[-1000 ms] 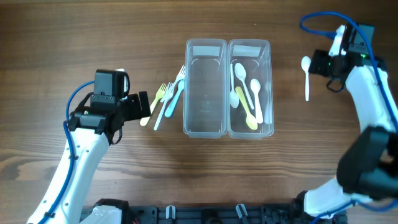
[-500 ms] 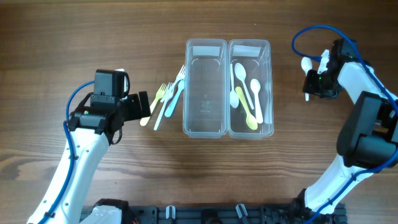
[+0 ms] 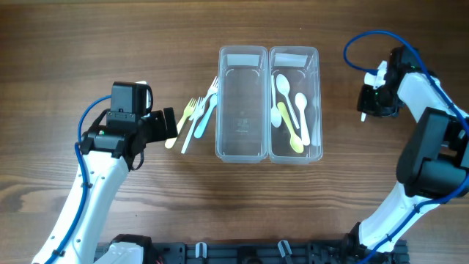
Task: Pack container
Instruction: 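Place the white spoon into the right container and withdraw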
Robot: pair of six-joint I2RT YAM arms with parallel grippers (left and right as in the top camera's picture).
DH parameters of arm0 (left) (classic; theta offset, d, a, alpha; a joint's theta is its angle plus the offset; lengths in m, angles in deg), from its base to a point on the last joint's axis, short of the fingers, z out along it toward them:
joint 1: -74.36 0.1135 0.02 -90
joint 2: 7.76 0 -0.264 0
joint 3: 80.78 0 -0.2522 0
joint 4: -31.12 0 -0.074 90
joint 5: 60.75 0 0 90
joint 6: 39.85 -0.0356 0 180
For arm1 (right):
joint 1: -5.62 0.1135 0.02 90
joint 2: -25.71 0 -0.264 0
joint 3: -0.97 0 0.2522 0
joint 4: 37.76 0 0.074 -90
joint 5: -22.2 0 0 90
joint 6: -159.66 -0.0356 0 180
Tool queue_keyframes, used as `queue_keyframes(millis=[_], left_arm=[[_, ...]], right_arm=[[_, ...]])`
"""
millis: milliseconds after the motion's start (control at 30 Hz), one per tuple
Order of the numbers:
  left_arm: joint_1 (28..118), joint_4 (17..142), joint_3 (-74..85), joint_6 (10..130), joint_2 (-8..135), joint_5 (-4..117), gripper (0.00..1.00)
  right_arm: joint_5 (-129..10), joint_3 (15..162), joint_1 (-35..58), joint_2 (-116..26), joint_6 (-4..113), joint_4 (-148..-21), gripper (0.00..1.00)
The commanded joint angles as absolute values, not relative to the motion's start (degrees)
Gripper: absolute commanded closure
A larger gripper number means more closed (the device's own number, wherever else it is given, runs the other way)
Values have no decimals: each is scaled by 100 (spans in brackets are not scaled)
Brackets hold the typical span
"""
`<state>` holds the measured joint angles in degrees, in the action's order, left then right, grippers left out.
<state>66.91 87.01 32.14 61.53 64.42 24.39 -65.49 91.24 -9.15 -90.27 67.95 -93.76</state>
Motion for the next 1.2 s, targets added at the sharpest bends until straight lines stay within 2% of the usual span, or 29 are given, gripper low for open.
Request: queue_keyframes(millis=[0, 167, 367, 567, 800, 833, 900, 967, 1033, 1167], left_arm=[[6687, 8701, 3096, 6063, 6453, 2380, 0], [6687, 8701, 3096, 6061, 6453, 2380, 0], [6687, 8701, 3096, 6061, 6453, 2380, 0], [6687, 8701, 3096, 6063, 6453, 2380, 0], [6687, 8701, 3096, 6063, 6453, 2380, 0], [6687, 8692, 3096, 6070, 6453, 2382, 0], [6685, 8591, 3096, 6111, 6453, 2393, 0], [6685, 8548, 3096, 6111, 6453, 2432, 0], [6685, 8548, 3096, 6111, 6453, 2611, 0], [6685, 8688, 3096, 6109, 6453, 3628, 0]], right_arm=[[-6584, 9102, -642, -8658, 6458, -9496, 96], [-6473, 9139, -117, -7451, 6156, -9566, 96], [-6422, 9137, 998, -6085, 5931, -9739, 96], [-6431, 8960, 1669, -6094, 5509, -10043, 96], [-6300, 8359, 2381, -6505, 5291, -9678, 96], [-6302, 8317, 2491, -6553, 5293, -9652, 93], [-6363, 8298, 2689, -6596, 5315, -9612, 68], [-6392, 8317, 2748, -6555, 5317, -9582, 51], [-6394, 8381, 2729, -6470, 5315, -9571, 43], [-6390, 8582, 2495, -6111, 5315, -9573, 39]])
